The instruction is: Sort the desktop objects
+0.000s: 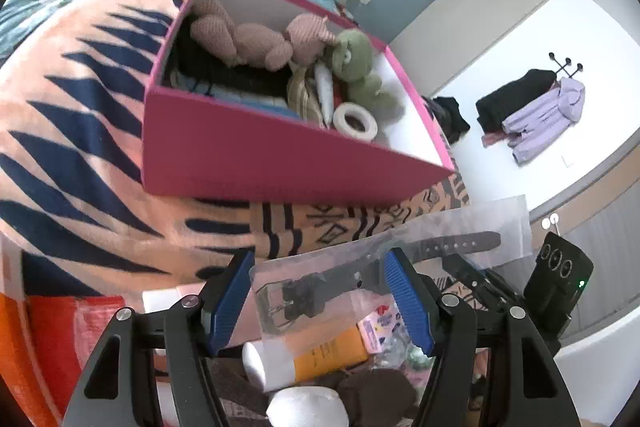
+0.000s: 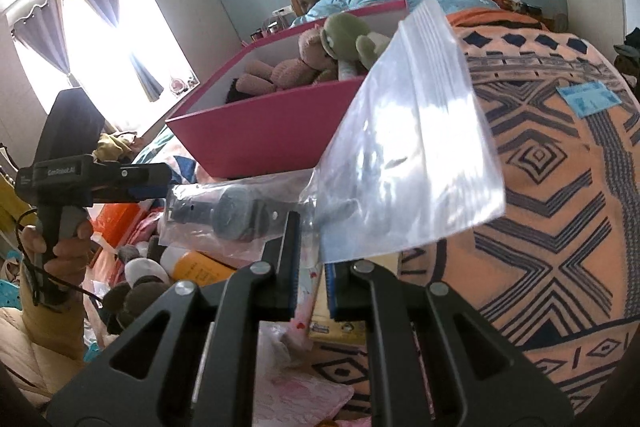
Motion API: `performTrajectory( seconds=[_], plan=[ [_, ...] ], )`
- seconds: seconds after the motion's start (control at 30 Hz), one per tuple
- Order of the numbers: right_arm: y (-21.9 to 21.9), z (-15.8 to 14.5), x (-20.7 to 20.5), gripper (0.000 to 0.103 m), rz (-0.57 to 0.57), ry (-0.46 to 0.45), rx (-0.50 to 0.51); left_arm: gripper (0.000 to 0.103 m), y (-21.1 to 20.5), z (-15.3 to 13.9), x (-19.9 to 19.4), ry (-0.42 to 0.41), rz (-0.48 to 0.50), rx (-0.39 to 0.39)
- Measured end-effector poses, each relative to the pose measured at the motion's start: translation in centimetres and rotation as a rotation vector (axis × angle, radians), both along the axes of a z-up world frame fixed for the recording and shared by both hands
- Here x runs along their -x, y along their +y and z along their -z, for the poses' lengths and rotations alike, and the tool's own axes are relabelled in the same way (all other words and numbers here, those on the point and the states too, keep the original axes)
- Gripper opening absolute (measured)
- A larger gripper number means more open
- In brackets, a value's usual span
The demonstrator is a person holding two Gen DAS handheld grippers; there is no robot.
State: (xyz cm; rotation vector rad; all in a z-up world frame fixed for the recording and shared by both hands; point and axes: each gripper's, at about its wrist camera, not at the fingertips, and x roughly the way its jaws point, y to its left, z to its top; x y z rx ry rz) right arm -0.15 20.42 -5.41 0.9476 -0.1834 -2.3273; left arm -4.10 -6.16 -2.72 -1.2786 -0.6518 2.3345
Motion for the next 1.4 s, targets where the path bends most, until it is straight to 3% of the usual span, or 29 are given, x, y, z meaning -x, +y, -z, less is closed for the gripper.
performTrajectory(
  seconds=[0.6, 0.87, 1.07, 1.2, 1.33, 1.4],
  plan=[
    [-1.5, -2.7, 0.1, 0.012, -0.016, 0.063, -0.002, 0.068, -0.9, -2.4, 1.0, 0.043, -0.061, 0.036],
    [-1.5, -1.2, 0.5, 0.012, -0.007, 0.018, -0.008, 0.068, -0.8, 0.2, 2.2, -0.018, -0.057, 0.024],
    [-1.2, 0.2, 1.5, 0.012, 0.009, -0.016, -0.003, 0.068, -0.1, 1.2, 3.4, -0.011, -0.057, 0.074],
    [-1.3, 1.6, 2.5, 0.012, 0.031, -0.055, -0.015, 0.068, 0.4, 3.0, 4.0, -0.054, -0.014, 0.095],
    [-0.8, 3.1, 3.5, 0.012, 0.034, -0.132, 0.009, 0.069, -0.8, 4.4, 3.8, -0.097, -0.015, 0.053],
    [-0.6, 3.0, 3.7, 0.012, 0.040, -0.126, 0.006, 0.070, -1.4, 4.5, 3.3, -0.105, -0.009, 0.059]
  ],
)
